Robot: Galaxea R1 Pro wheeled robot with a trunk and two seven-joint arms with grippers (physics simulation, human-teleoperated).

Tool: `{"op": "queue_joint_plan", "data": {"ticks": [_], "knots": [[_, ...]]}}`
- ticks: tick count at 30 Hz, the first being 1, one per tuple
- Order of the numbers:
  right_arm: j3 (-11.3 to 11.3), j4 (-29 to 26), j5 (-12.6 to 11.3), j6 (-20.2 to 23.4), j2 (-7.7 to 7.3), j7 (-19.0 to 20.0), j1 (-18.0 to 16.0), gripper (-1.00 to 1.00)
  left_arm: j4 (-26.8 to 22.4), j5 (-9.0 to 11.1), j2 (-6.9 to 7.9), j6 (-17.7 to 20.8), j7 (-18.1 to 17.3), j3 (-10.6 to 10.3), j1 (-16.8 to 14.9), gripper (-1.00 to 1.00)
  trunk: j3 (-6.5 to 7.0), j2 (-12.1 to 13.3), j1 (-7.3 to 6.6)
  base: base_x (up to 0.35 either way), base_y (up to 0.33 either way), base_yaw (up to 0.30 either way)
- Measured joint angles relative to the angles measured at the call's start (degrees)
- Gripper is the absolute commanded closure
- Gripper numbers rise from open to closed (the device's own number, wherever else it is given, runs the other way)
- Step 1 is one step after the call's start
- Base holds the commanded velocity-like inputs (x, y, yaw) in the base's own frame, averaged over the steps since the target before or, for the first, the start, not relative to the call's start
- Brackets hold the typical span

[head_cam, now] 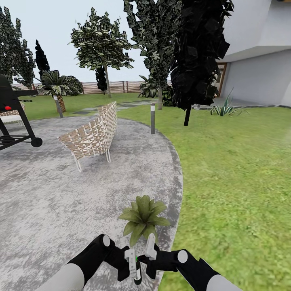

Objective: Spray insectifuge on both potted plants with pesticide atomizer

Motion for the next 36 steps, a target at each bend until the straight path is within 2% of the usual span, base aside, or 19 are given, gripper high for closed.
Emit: {"op": "queue_joint_plan", "data": {"ticks": [6,10,12,19,20,24,27,28,31,32,33,34,36], "knots": [[0.00,0.04,0.02,0.00,0.00,0.00,0.00,1.00,0.13,-0.12,0.18,0.00,0.00,-0.05,-0.02,1.00,0.00,0.00,0.00,0.000,0.000,0.000],[-0.04,-0.01,0.00,0.00,0.00,0.00,0.00,1.00,0.90,-0.80,1.05,0.10,0.41,-0.24,0.05,1.00,0.00,0.00,0.00,0.000,0.000,0.000],[-0.02,0.03,0.02,0.00,-0.01,0.00,0.00,1.00,1.08,-1.09,2.50,0.20,0.50,-0.27,0.12,1.00,0.00,0.00,0.00,0.000,0.000,0.000],[-0.04,0.31,0.02,-0.09,-0.22,-0.17,0.00,1.00,1.23,-1.23,9.98,0.03,0.46,0.05,0.71,1.00,0.00,0.00,0.00,0.000,0.000,0.000],[-0.04,0.34,0.02,-0.09,-0.37,-0.19,0.00,-1.00,1.23,-1.21,10.79,0.02,0.47,0.07,0.74,1.00,0.00,0.00,0.00,0.000,0.000,0.000],[-0.09,1.81,-0.04,-0.34,-0.76,-0.35,0.00,-1.00,1.25,-1.09,13.47,-0.01,0.53,0.21,0.95,1.00,0.00,0.00,0.00,0.000,0.000,0.000],[-0.12,2.28,-0.06,-0.41,-1.13,-0.72,0.00,-1.00,1.30,-0.58,14.37,0.03,1.66,0.38,1.03,1.00,0.00,0.00,0.00,0.000,0.000,0.000],[-0.09,2.36,-0.10,-0.41,-1.65,-2.10,0.02,-1.00,1.31,-0.41,14.47,0.07,2.98,0.45,1.11,1.00,0.00,0.00,0.00,0.000,0.000,0.000],[0.04,4.67,-0.36,-0.44,-3.05,-10.30,0.14,-1.00,2.43,0.33,14.26,0.21,7.91,0.72,1.19,1.00,0.00,0.00,0.00,0.000,0.000,0.000],[0.11,6.45,-0.44,-0.50,-3.19,-12.35,0.16,-1.00,3.17,1.01,14.12,0.22,9.02,1.04,1.20,1.00,0.00,0.00,0.00,0.000,0.000,0.000],[0.22,9.32,-0.51,-0.69,-3.28,-14.91,0.18,-1.00,4.49,2.66,14.00,0.21,10.53,1.77,1.21,1.00,-0.01,0.00,0.00,0.000,0.000,0.000],[0.17,12.72,-0.70,-1.17,-3.34,-17.76,0.23,-1.00,5.91,5.31,13.92,0.18,12.20,2.64,1.21,1.00,-0.01,0.00,0.00,0.000,0.000,0.000],[-0.65,15.44,-2.09,-3.13,-3.42,-20.88,0.28,-1.00,6.69,8.46,13.93,0.20,13.45,3.22,1.20,1.00,0.00,0.00,0.00,0.000,0.000,0.000]]}}
